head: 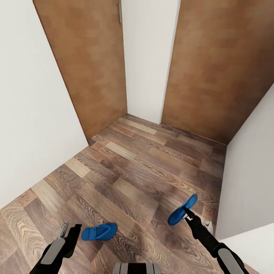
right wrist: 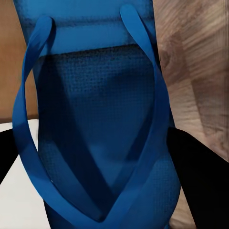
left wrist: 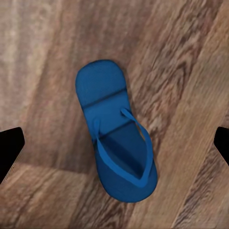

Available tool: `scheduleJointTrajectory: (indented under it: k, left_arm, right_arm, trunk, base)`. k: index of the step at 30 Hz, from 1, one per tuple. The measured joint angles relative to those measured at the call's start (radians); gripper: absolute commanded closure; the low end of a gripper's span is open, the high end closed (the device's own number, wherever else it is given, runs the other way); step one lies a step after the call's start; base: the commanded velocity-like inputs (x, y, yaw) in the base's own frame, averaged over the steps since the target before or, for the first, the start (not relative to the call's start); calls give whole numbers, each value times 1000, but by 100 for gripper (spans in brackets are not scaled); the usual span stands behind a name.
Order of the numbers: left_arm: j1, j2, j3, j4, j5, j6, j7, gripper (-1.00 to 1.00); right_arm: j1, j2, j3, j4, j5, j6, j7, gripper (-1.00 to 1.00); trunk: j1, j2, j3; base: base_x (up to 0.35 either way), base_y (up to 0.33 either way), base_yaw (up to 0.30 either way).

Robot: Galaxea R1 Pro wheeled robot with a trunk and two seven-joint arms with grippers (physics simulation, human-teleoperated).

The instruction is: In the bedroom, move the book from the bed onto either nightstand, and place the two sandals side by side next to the bed.

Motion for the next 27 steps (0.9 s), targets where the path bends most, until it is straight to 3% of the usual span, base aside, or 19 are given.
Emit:
scheduleJointTrajectory:
  k: [8,27]
  left_arm:
    - [0,2,1,-1,0,1,0,-100]
    - [0,4,1,3,0,1,-2,-100]
  right_arm:
    - [0,0,0,0,0,0,-1,100]
    - [0,2,0,0,-1,0,-2,100]
  trunk:
    - [4,-2,-31]
    - [3,-2,-31]
  base:
    - [0,0,0]
    - [92,-49,0]
